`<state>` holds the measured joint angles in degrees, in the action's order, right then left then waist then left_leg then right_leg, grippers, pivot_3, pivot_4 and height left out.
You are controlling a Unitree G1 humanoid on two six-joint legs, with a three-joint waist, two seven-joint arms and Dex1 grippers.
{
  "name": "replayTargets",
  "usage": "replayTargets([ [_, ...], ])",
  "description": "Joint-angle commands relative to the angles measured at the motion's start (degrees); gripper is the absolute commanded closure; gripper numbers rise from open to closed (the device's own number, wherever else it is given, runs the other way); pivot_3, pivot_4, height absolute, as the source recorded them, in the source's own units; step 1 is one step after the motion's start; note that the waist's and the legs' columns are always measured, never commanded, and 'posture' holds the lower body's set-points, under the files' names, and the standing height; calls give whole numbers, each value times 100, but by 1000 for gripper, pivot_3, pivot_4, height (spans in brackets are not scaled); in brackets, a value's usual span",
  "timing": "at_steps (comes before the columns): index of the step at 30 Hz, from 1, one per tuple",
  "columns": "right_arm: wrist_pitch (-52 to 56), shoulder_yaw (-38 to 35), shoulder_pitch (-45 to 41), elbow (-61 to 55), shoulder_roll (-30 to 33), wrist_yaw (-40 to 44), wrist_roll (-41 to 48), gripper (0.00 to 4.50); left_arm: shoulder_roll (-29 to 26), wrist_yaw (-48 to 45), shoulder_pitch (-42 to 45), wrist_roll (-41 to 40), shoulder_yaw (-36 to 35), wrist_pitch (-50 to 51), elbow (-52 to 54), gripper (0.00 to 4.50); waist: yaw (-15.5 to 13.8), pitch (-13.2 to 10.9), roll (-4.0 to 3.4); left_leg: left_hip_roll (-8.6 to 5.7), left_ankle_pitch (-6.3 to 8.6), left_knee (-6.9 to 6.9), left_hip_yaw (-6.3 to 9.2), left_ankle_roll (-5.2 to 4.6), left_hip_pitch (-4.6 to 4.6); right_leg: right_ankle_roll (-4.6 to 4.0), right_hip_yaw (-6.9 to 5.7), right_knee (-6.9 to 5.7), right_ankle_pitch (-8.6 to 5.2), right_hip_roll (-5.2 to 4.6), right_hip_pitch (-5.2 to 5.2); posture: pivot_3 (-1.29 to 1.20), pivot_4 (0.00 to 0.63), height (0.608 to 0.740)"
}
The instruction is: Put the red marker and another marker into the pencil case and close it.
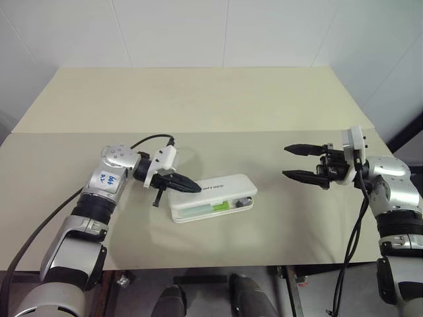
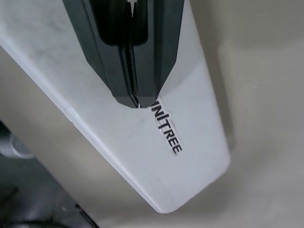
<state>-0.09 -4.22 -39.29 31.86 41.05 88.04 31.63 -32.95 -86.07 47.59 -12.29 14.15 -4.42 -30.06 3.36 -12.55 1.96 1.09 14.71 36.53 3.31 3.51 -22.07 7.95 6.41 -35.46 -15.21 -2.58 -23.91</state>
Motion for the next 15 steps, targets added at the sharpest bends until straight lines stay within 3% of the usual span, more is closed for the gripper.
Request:
replayTargets([
  [1,-158,218,96,-256,297,446,352,0,-75,-606,83,317,262,-562,-207,4468,-1,0,0,0,0,0,0,0,0,0,0,1,0,0,0,0,150,740],
  [10,-434,586,9,-63,327,446,304,0,214,-501,462,976,934,-1909,-1183,4468,-6,1,-1,-3,0,8,-3,-1,27,0,6,7,0,-1,31,0,150,740],
  [15,-447,552,-42,-24,289,446,256,0,395,-249,641,872,768,-2154,-1537,4468,-5,2,-1,-3,0,8,-12,-3,59,-23,16,14,-19,0,61,0,150,740],
])
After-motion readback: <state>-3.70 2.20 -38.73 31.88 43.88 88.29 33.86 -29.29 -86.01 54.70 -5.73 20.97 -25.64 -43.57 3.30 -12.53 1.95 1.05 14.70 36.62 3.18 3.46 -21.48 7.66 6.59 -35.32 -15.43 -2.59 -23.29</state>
